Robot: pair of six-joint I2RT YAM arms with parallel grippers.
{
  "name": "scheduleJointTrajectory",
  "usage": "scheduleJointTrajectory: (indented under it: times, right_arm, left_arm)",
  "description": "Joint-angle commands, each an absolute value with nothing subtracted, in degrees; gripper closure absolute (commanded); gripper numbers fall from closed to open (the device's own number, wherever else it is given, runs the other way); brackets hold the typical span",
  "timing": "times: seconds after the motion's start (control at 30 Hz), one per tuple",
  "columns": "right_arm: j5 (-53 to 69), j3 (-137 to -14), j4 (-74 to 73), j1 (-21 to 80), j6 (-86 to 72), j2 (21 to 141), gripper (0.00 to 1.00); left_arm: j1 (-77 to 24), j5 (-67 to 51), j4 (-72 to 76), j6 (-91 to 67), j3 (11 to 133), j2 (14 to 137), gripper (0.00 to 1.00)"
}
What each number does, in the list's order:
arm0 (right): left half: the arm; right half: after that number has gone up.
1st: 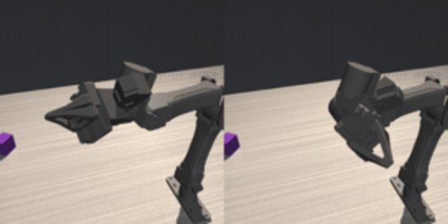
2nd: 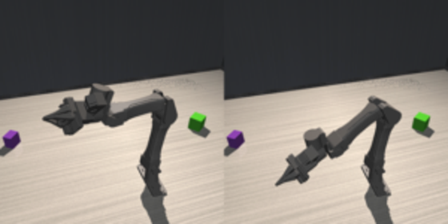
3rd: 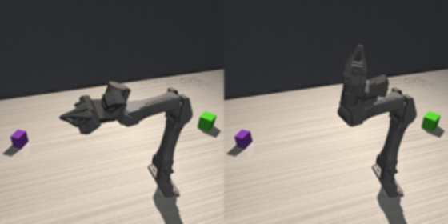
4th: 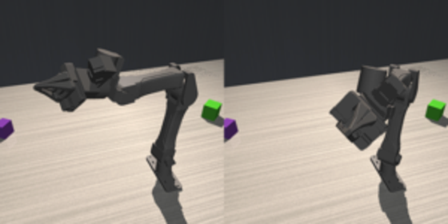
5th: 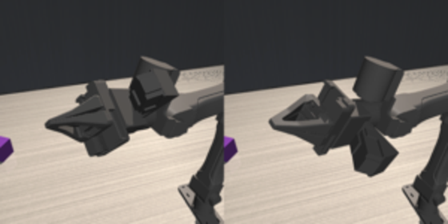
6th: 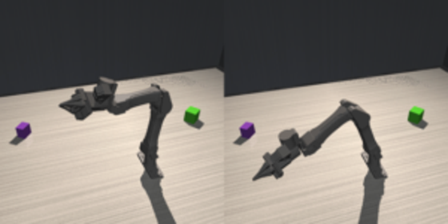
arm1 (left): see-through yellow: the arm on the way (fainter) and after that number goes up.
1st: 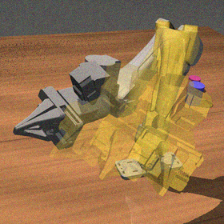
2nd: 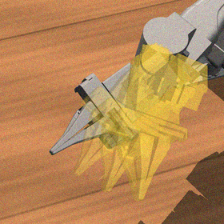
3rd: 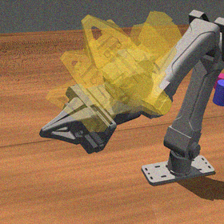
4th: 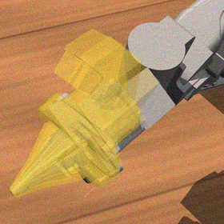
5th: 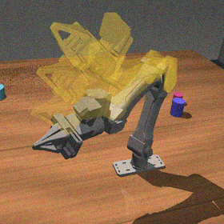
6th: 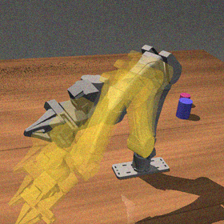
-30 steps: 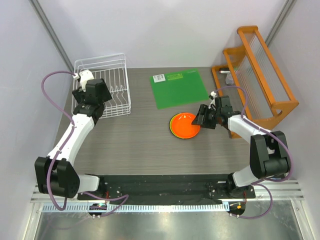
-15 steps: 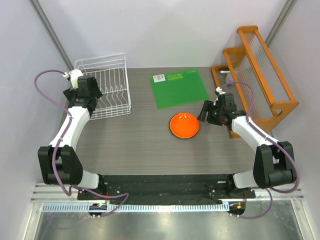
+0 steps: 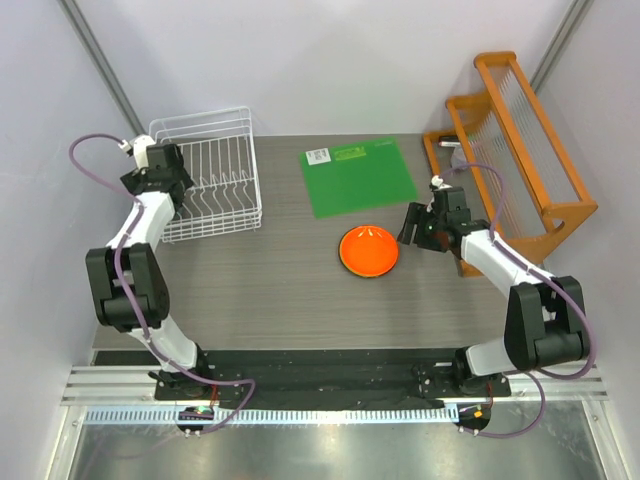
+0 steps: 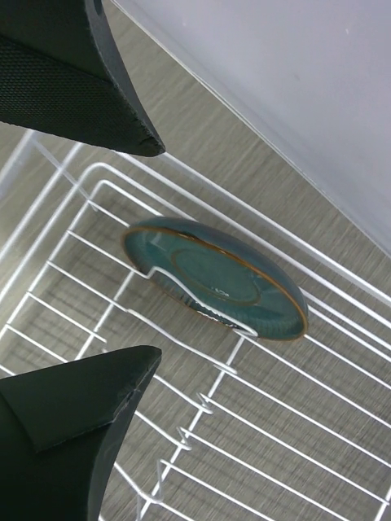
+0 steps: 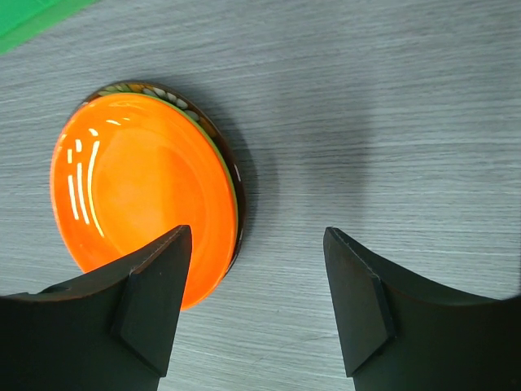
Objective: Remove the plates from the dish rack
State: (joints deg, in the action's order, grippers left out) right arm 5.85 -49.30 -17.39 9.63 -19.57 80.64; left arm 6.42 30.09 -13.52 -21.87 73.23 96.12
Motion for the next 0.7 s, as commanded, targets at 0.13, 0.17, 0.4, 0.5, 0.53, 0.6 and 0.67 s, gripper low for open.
scheduleJointTrajectory:
  times: [0.13,0.17,0.4,0.5,0.53,0.6,0.67]
  right_arm:
    - [6.2,-51.2,-15.1,9.8,-18.5,83.1,0.28]
    - [6.2,-51.2,-15.0,9.7,-18.5,83.2,0.28]
    - [7.2,-51.0,-14.3,9.8,-18.7,84.3,0.29]
    - [7.3,-51.0,-14.1,9.8,-18.7,84.7,0.29]
    - [7.4,-51.0,-14.1,9.7,-18.8,84.9,0.29]
    - [7.4,-51.1,-14.0,9.7,-18.8,85.2,0.3]
    - [7.4,-51.0,-14.0,9.8,-18.7,85.3,0.31]
  left_arm:
    - [7.6,30.9,-7.6,-21.2,77.6,101.3,0.05]
    - [7.8,31.0,-7.4,-21.2,77.6,101.7,0.05]
    - [8.3,31.1,-7.2,-21.7,80.1,105.1,0.1]
    - [8.3,31.4,-6.5,-22.1,80.5,106.0,0.15]
    - [8.4,31.5,-6.4,-22.1,80.8,106.3,0.17]
    - [8.4,31.7,-7.0,-22.2,82.1,107.7,0.17]
    - [8.5,32.1,-7.5,-22.3,82.7,108.3,0.19]
